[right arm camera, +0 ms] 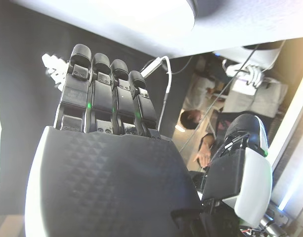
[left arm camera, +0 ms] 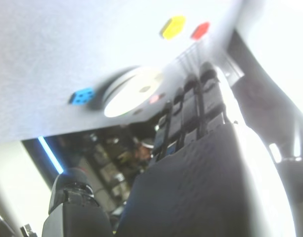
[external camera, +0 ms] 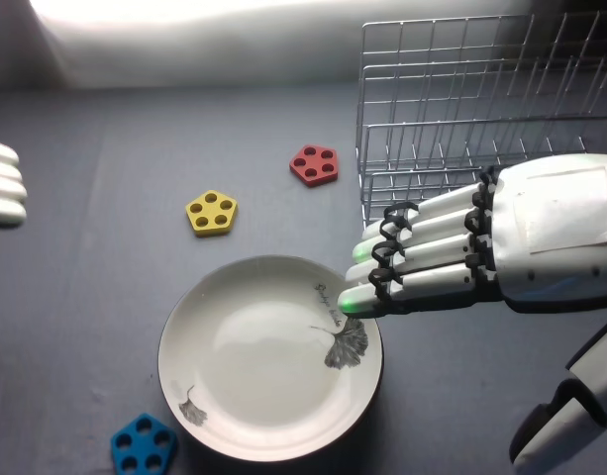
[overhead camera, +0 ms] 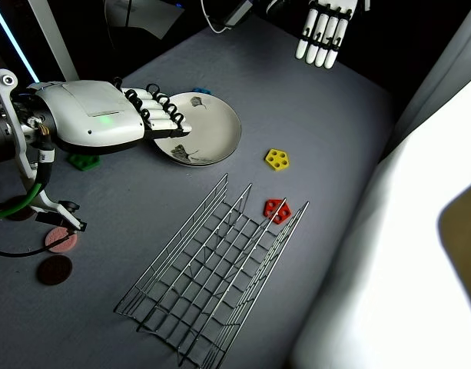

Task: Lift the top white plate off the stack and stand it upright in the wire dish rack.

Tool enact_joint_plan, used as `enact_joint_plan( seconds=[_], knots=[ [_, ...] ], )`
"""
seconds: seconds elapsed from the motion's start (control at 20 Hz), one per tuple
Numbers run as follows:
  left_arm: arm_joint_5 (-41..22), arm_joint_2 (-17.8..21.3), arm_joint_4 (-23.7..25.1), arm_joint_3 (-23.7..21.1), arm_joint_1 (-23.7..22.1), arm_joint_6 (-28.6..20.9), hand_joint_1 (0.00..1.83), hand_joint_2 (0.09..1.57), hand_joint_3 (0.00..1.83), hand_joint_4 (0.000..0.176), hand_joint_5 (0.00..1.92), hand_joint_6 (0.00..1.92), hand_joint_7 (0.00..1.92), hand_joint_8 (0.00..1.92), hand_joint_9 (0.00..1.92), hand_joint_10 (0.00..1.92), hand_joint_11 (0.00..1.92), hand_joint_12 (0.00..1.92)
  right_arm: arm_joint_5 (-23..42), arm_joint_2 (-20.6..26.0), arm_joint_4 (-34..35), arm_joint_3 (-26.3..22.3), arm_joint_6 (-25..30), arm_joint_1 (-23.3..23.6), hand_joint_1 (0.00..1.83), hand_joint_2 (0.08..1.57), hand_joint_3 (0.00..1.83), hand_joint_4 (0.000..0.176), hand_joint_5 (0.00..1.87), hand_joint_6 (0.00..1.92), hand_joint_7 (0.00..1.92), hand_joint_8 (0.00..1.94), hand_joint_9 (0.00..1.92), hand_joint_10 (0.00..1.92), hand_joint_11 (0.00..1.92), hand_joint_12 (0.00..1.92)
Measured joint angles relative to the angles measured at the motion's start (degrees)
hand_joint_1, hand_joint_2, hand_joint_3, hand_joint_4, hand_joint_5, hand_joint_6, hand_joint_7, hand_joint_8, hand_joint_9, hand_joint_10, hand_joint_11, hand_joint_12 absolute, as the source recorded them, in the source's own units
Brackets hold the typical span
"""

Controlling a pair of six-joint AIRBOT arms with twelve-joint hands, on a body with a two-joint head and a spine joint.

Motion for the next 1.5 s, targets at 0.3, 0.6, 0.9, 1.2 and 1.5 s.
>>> enact_joint_plan(
  seconds=[0.3, 0.6, 0.9, 1.2, 1.5],
  knots=[
    [6.5, 7.5, 2.2, -15.8, -4.8, 3.3, 0.15, 0.95, 0.00, 0.000, 0.06, 0.01, 0.08, 0.01, 0.10, 0.01, 0.08, 0.13, 0.0, 0.4, 0.0, -0.4, -0.5, 0.0, 0.16, 0.85, 0.00, 0.000, 0.10, 0.00, 0.14, 0.00, 0.16, 0.00, 0.18, 0.02],
    [10.6, 12.0, 5.1, -29.2, -7.6, 6.8, 0.12, 0.96, 0.00, 0.000, 0.04, 0.00, 0.06, 0.00, 0.07, 0.00, 0.07, 0.12, 0.0, 0.5, 0.0, -0.5, -1.3, 0.0, 0.11, 0.86, 0.00, 0.000, 0.06, 0.00, 0.10, 0.00, 0.13, 0.00, 0.16, 0.00],
    [13.5, 14.0, 10.3, -35.7, -12.9, 9.9, 0.16, 0.96, 0.00, 0.000, 0.05, 0.01, 0.07, 0.01, 0.09, 0.01, 0.07, 0.12, 0.1, 0.9, 0.0, -1.3, -2.0, 0.0, 0.12, 0.86, 0.00, 0.000, 0.05, 0.01, 0.09, 0.01, 0.12, 0.01, 0.16, 0.01],
    [16.7, 14.4, 11.7, -39.4, -14.2, 14.8, 0.14, 0.96, 0.00, 0.000, 0.02, 0.00, 0.05, 0.01, 0.06, 0.00, 0.05, 0.10, 0.0, 0.9, 0.0, -1.4, -2.6, 0.0, 0.14, 0.86, 0.00, 0.000, 0.06, 0.01, 0.09, 0.01, 0.12, 0.00, 0.15, 0.00],
    [20.2, 14.5, 13.3, -43.4, -14.9, 16.5, 0.16, 0.96, 0.00, 0.000, 0.05, 0.01, 0.08, 0.01, 0.09, 0.01, 0.08, 0.11, 0.0, 1.1, 0.0, -1.6, -2.8, 0.0, 0.13, 0.88, 0.01, 0.000, 0.06, 0.00, 0.10, 0.00, 0.11, 0.00, 0.12, 0.00]
  ],
)
